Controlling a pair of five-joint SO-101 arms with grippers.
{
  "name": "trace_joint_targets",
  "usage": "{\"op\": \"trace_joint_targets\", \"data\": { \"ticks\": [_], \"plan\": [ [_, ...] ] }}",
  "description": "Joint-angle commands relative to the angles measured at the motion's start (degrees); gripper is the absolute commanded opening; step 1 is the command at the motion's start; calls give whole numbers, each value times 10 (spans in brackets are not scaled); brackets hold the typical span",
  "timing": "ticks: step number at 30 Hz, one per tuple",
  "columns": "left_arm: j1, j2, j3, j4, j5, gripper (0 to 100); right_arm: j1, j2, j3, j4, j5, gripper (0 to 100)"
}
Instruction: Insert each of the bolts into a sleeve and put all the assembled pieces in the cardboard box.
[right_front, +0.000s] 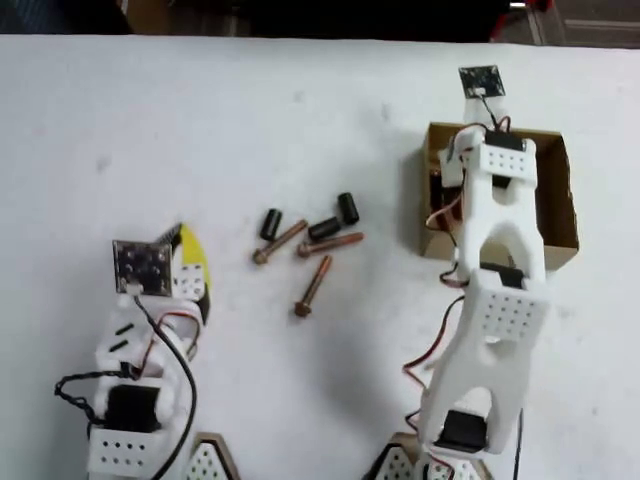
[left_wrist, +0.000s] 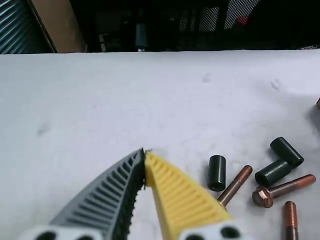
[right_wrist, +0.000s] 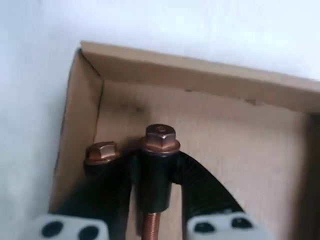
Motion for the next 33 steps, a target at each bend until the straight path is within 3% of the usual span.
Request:
{"op": "trace_joint_targets", "data": {
  "ticks": [1, 6, 12, 22, 33],
  "plan": [
    [-3, -7, -7, 1, -8, 24, -20, 9, -65, 28, 8, 18],
    [-3, -7, -6, 1, -8, 24, -25, 43, -112, 58, 8, 22],
    [-2, -7, 1, -4, -8, 24, -25, 57, -142, 80, 8, 104],
    [-2, -7, 1, -4, -9, 24, -25, 31, -145, 81, 4, 104],
    [-2, -7, 1, -4, -9, 24, -25, -55, -145, 156, 4, 104]
  ]
}}
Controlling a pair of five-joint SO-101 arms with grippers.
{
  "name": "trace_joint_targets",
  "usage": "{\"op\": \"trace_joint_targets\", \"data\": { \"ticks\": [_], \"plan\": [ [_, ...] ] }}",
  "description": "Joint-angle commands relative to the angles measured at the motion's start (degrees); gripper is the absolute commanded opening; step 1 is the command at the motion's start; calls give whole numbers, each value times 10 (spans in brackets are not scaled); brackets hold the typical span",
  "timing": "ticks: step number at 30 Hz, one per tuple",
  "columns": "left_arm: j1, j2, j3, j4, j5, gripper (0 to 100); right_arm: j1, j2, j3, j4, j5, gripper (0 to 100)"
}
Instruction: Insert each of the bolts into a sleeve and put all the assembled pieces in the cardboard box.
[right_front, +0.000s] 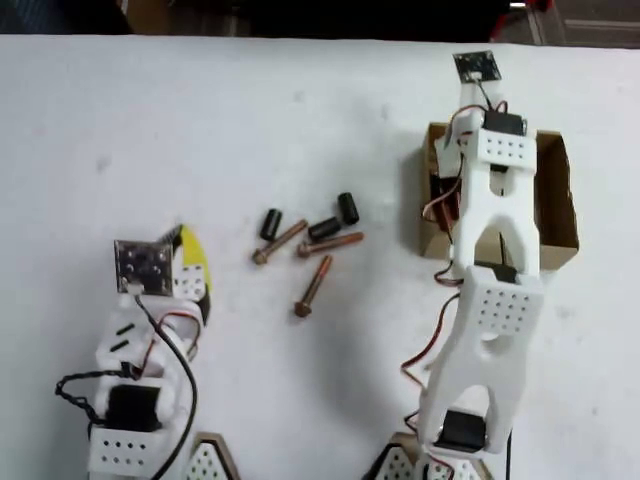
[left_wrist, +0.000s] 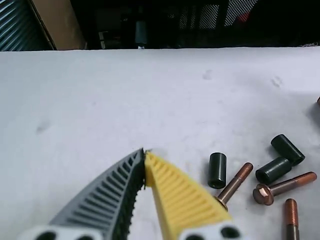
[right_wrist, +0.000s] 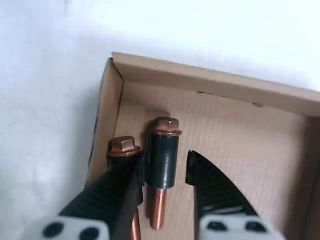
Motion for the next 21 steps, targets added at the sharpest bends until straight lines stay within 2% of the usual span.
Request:
{"op": "trace_joint_targets", "data": {
  "ticks": [1, 10, 21],
  "plan": [
    [-2, -7, -4, -4, -9, 24, -13, -73, -28, 33, 4, 104],
    [-2, -7, -4, -4, -9, 24, -22, -178, -28, 131, 4, 106],
    [-2, -7, -4, -4, -9, 24, -98, -337, -25, 258, 4, 107]
  ]
}}
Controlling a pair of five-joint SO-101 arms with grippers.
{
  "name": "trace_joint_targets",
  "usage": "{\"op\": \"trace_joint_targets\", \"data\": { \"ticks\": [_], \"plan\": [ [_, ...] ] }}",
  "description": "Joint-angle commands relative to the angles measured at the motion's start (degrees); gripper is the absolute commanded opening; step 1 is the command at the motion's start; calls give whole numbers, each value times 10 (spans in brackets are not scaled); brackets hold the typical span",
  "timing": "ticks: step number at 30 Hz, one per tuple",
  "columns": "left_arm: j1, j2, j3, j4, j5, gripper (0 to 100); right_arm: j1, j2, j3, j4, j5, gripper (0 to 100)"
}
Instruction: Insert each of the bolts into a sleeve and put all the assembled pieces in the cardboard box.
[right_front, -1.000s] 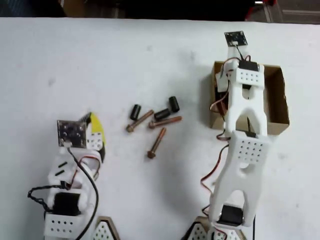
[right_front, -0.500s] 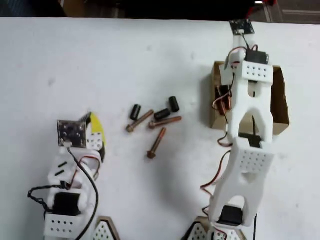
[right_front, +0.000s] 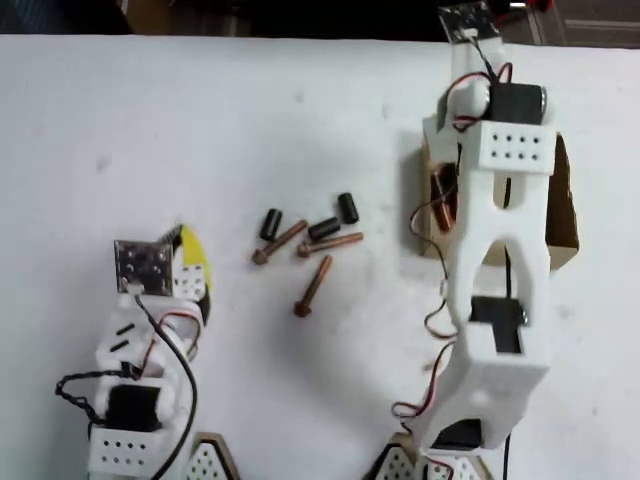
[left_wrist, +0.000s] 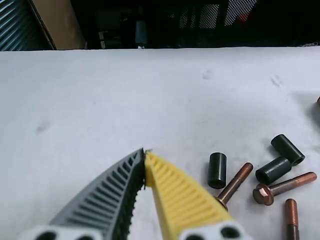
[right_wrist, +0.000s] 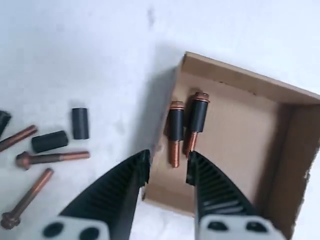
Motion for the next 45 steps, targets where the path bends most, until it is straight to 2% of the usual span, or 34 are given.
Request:
{"op": "trace_joint_targets", "data": {
  "ticks": [1, 8, 20, 27, 38, 45],
  "plan": [
    [-2, -7, -4, -4, -8, 24, -33, -85, -25, 36, 4, 107],
    [-3, -7, -4, -4, -8, 24, -73, -194, 6, 51, 3, 106],
    [-3, -7, -4, -4, -9, 24, -138, -364, 212, 34, 6, 108],
    [-3, -7, -3, -4, -9, 24, -138, -410, 365, -58, 4, 108],
    [-2, -7, -3, -4, -30, 24, -138, -480, 620, -276, 7, 107],
    [-2, -7, -2, -4, -31, 24, -180, -495, 739, -379, 7, 106]
  ]
}}
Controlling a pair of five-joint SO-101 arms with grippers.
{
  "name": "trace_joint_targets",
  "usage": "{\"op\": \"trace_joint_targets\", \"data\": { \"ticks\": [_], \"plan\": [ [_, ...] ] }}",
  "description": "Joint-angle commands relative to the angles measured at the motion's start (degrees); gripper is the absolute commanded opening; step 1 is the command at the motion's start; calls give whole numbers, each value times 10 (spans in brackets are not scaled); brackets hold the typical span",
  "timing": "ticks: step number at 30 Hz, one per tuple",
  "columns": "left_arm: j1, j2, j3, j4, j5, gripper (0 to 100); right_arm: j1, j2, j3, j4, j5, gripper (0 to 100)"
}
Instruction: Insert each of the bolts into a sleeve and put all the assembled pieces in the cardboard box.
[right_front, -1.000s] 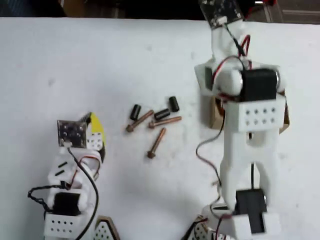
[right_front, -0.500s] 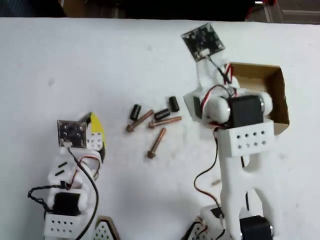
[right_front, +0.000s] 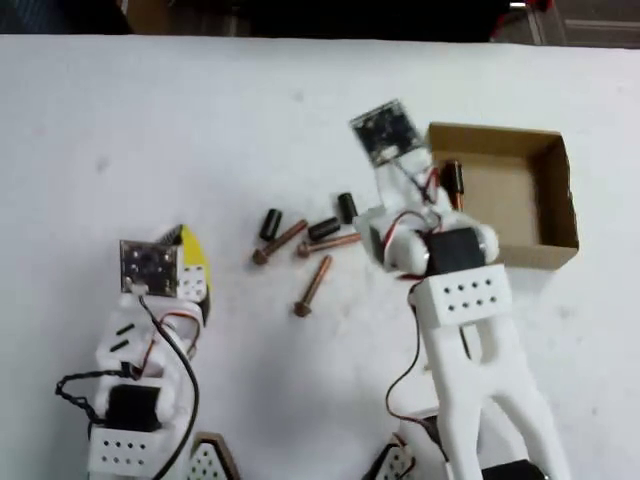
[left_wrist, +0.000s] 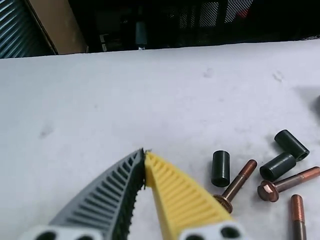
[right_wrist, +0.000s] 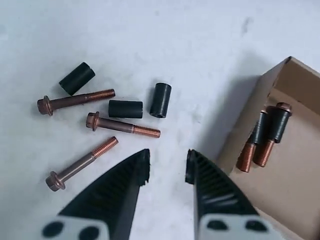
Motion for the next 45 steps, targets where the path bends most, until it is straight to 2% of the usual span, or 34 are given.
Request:
{"op": "trace_joint_targets", "data": {
  "ticks": [1, 6, 11, 18, 29, 45],
  "plan": [
    [-2, -7, -2, -4, -6, 24, -25, -15, 30, -58, 7, 105],
    [-2, -7, -1, -4, -6, 24, -34, -13, 55, -112, 4, 98],
    [-2, -7, -1, -4, -6, 24, -32, 28, 14, -113, 4, 15],
    [-2, -7, 0, -4, -7, 24, -31, 189, -124, -46, 4, 117],
    [-2, -7, 0, -4, -7, 24, -22, 415, -297, -37, 4, 74],
    [-2, -7, 0, -4, -7, 24, -8, 681, -668, 216, 4, 74]
  ]
}}
